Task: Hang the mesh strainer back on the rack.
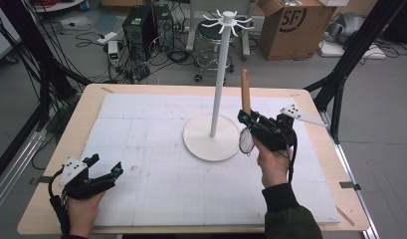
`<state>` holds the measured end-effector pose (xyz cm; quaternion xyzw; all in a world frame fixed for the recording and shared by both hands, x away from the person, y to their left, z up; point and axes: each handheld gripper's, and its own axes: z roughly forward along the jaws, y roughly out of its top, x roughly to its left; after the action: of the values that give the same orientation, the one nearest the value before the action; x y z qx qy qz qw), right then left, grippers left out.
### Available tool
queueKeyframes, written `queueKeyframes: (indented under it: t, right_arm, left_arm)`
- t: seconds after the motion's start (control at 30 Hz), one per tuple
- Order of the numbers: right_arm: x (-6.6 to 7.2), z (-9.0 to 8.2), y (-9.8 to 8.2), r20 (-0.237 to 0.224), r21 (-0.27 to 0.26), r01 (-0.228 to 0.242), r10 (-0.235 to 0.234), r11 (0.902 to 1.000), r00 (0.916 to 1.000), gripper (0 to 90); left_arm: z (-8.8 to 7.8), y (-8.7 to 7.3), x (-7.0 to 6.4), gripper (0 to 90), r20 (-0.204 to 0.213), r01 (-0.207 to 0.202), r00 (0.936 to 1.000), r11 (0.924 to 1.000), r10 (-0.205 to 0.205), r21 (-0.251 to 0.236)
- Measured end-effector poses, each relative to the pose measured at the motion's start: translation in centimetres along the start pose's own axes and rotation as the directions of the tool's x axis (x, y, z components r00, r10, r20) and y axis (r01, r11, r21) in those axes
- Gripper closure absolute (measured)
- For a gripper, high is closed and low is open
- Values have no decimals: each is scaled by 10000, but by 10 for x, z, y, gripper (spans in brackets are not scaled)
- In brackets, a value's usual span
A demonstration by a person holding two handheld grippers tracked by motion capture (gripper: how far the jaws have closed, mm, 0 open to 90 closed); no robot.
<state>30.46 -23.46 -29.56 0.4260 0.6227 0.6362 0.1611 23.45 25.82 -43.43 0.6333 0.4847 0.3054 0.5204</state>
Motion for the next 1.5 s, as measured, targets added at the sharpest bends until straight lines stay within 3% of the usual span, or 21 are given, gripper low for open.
queueKeyframes:
  t: [0.43, 0.7, 1.03, 1.2, 1.5]
  right_arm:
    - [12, 5, 19, -146, -750, 375, -387, 9965, 9991, 690]
    - [8, 2, 33, -240, -1324, 117, -150, 9911, 9996, 691]
    - [7, 2, 54, -256, -1812, 209, -260, 9832, 9993, 691]
    - [10, 3, 65, -450, -2009, 321, -420, 9791, 9981, 691]
    - [5, 11, 78, -765, -1890, -104, -41, 9819, 9971, 691]
  left_arm:
    - [-1, 0, 2, 142, -16, 74, 10000, 10000, -74, -46]
    - [2, 0, 4, 142, -42, 97, 9999, 10000, -97, 7]
    - [6, 0, 2, 142, -3, 28, 10000, 10000, -28, 56]
    - [6, 0, 2, 142, -12, 51, 10000, 10000, -51, 66]
    - [6, 0, 1, 142, 62, 12, 10000, 9999, -13, 100]
